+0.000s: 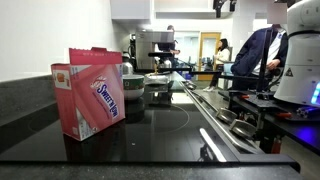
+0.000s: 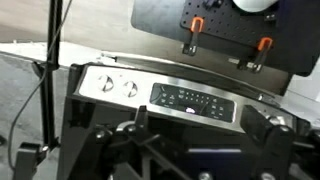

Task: Remove the marker from the mug and put it on the table

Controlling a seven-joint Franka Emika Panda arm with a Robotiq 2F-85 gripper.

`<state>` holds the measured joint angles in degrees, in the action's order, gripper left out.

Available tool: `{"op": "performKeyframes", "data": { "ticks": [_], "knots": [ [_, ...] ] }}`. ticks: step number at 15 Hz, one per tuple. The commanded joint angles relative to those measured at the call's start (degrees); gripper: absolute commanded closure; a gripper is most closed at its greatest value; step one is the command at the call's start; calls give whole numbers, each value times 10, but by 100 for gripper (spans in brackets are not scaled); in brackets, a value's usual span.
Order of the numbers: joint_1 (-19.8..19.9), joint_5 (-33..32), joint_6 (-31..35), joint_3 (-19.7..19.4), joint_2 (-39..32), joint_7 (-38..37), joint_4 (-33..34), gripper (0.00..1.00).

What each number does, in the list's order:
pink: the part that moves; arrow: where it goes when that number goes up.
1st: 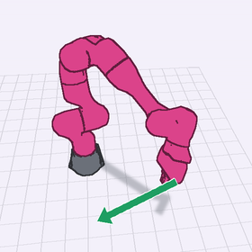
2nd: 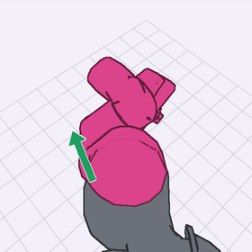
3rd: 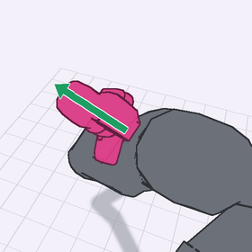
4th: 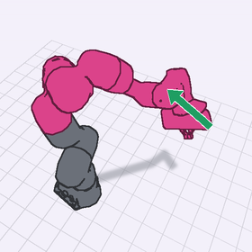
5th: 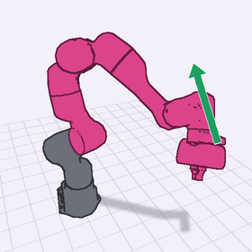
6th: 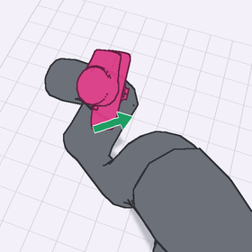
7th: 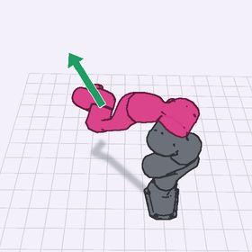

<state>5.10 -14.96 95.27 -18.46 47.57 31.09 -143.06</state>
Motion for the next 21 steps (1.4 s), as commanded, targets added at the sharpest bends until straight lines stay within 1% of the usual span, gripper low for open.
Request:
{"op": "performKeyframes", "data": {
  "ticks": [1,4,7,8,10,11,13,14,16,17,21],
  "knots": [
    [-24,5,79,28,-22,-55,-6,0],
    [-46,25,164,73,-67,-132,-15,0],
    [-68,55,249,126,-144,-210,-11,0],
    [-74,67,264,136,-172,-225,-3,0],
    [-75,89,308,157,-228,-266,11,0],
    [-69,84,334,169,-257,-286,17,0],
    [-55,66,372,171,-311,-297,38,0],
    [-58,78,380,162,-337,-280,52,0],
    [-50,78,390,161,-388,-281,82,0],
    [-51,92,394,158,-414,-270,98,0],
    [-52,138,399,165,-512,-268,173,0]
  ]
}}
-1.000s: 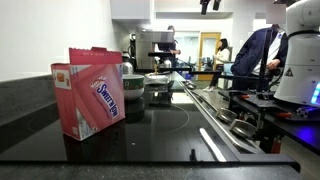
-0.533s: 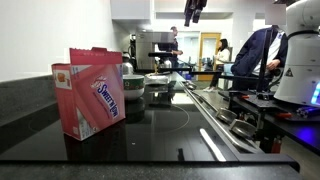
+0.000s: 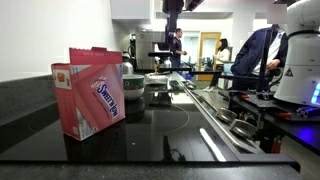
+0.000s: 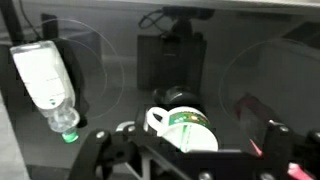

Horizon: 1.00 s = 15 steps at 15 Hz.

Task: Remove the marker from the mug and put it on the table

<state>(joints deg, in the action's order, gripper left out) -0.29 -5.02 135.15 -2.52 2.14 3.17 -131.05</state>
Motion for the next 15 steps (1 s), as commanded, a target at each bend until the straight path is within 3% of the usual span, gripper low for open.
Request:
{"op": "performKeyframes", "data": {
  "ticks": [1,3,6,7,12,15],
  "knots": [
    [3,54,1,9,-81,13,72,0],
    [6,76,3,15,-128,14,112,3],
    [1,51,-17,19,-186,7,174,0],
    [3,56,2,19,-163,-1,140,2],
    [2,54,1,21,-189,-1,169,0],
    [1,50,47,16,-194,-18,159,0]
  ]
}}
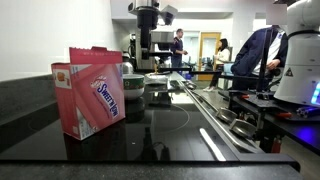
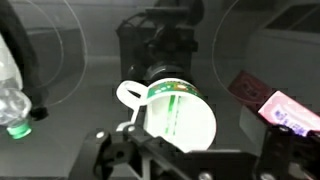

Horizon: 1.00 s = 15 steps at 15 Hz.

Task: Remove the marker from the mug and put it on the table

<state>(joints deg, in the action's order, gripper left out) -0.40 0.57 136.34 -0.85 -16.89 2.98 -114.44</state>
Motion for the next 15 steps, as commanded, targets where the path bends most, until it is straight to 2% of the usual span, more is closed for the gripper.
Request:
{"op": "performKeyframes", "data": {
  "ticks": [1,3,4,5,8,9,10,11,12,13,15],
  "knots": [
    [1,-12,48,-4,-10,-23,-6,0],
    [7,-3,60,-4,-25,-12,3,0],
    [11,0,63,-3,-33,-6,8,10],
    [13,3,64,-1,-41,-4,13,26],
    [15,6,58,4,-63,1,34,51],
    [12,1,58,2,-70,-7,42,34],
    [13,5,61,3,-76,-7,50,43],
    [15,9,61,5,-83,-8,58,40],
    [14,12,64,4,-92,-15,68,46],
    [17,21,64,7,-102,-17,80,41],
    [21,37,65,9,-123,-27,105,42]
  ]
}}
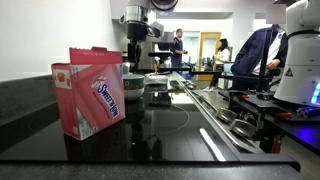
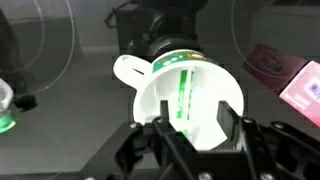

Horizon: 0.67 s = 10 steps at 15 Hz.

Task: Remove the marker from the mug and put it on the table

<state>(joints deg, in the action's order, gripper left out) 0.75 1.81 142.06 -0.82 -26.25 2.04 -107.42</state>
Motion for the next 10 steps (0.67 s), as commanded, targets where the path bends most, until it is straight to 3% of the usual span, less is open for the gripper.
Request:
{"op": "performKeyframes", "data": {
  "ticks": [1,8,9,10],
  "knots": [
    [11,32,6,10,-40,-19,47,43],
    [9,37,-6,1,-114,-53,116,55],
    [10,37,-5,3,-121,-50,122,79],
    [9,36,-6,3,-124,-50,126,80]
  ]
}}
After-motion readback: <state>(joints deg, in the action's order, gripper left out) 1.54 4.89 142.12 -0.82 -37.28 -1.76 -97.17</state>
